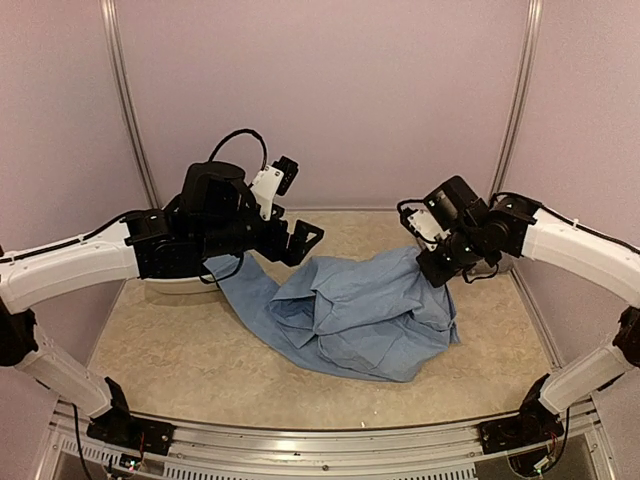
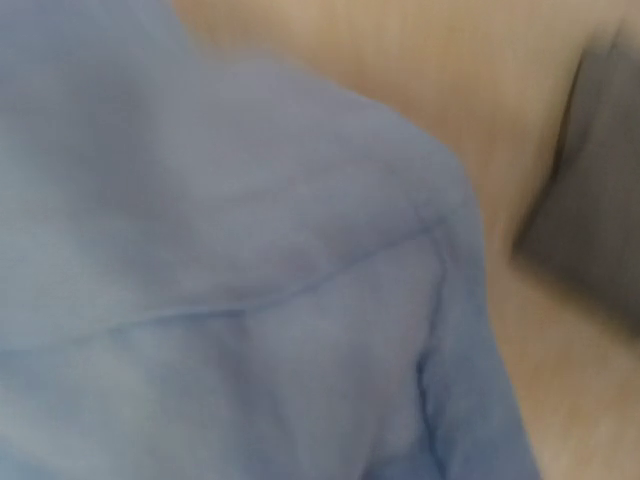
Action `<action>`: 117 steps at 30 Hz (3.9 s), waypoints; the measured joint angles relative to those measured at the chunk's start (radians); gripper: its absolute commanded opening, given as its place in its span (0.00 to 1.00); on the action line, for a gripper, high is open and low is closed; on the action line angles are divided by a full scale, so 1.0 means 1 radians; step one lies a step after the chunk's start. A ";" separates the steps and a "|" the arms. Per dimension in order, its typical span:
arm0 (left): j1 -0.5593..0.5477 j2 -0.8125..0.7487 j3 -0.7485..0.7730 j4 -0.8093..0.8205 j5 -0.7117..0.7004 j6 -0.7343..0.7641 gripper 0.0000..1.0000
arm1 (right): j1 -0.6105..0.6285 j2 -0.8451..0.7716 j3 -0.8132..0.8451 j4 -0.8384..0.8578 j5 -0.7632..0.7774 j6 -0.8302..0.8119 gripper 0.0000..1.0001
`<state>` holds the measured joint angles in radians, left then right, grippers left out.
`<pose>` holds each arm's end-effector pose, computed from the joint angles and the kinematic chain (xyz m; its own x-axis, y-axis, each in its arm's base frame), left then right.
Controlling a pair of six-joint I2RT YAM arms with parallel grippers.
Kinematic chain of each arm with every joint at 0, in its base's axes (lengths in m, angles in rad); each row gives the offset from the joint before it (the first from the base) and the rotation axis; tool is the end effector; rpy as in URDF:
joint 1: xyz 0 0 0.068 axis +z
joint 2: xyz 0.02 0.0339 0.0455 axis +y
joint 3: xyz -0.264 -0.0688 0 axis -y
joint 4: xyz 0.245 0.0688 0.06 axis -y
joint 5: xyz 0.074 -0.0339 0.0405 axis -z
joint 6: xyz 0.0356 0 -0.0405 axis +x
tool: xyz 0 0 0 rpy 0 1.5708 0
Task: Fold and stack the long sleeve shirts
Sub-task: Flatten out the crumpled shirt at the center of the board.
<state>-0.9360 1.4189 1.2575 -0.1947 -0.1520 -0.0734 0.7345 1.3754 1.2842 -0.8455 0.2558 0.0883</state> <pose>0.2023 -0.2656 0.3562 -0.2584 0.2286 -0.9386 0.6947 0.7191 -0.0161 0.2157 0.1826 0.3226 -0.6429 -0.4657 -0.6081 -0.4823 0.8629 -0.1508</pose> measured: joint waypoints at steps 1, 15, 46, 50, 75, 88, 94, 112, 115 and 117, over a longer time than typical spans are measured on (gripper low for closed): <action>0.010 0.002 -0.001 -0.001 -0.009 0.000 0.99 | -0.012 0.027 -0.031 -0.008 0.004 0.011 0.40; 0.207 0.172 0.004 0.026 0.117 -0.019 0.99 | -0.249 -0.022 -0.134 0.108 -0.216 -0.001 0.99; 0.445 0.629 0.035 0.145 1.020 -0.144 0.68 | -0.332 0.016 -0.303 0.416 -0.932 -0.070 0.00; 0.439 0.630 0.025 0.171 1.065 -0.132 0.02 | -0.331 0.015 -0.306 0.410 -0.900 -0.068 0.00; 0.286 0.220 0.945 -0.173 0.488 -0.133 0.00 | -0.272 -0.130 0.514 0.468 -0.611 -0.129 0.00; 0.310 0.209 0.991 -0.267 0.350 -0.103 0.00 | -0.238 0.122 0.767 0.170 -0.597 -0.203 0.00; 0.309 0.243 0.991 -0.288 0.372 -0.103 0.00 | -0.235 0.080 0.679 0.156 -0.525 -0.183 0.00; 0.113 0.551 1.036 -0.290 0.428 -0.055 0.00 | -0.295 -0.196 -0.119 0.193 -0.454 -0.033 0.47; 0.116 0.543 1.043 -0.259 0.435 -0.051 0.00 | -0.299 -0.252 -0.128 0.210 -0.548 -0.059 0.73; 0.114 0.538 1.043 -0.247 0.443 -0.048 0.00 | -0.298 -0.272 -0.125 0.226 -0.596 -0.075 0.79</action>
<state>-0.8215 1.9572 2.3005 -0.4419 0.2905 -0.1215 0.4362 1.1038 1.1591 -0.6193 -0.3401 0.0135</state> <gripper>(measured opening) 0.004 0.690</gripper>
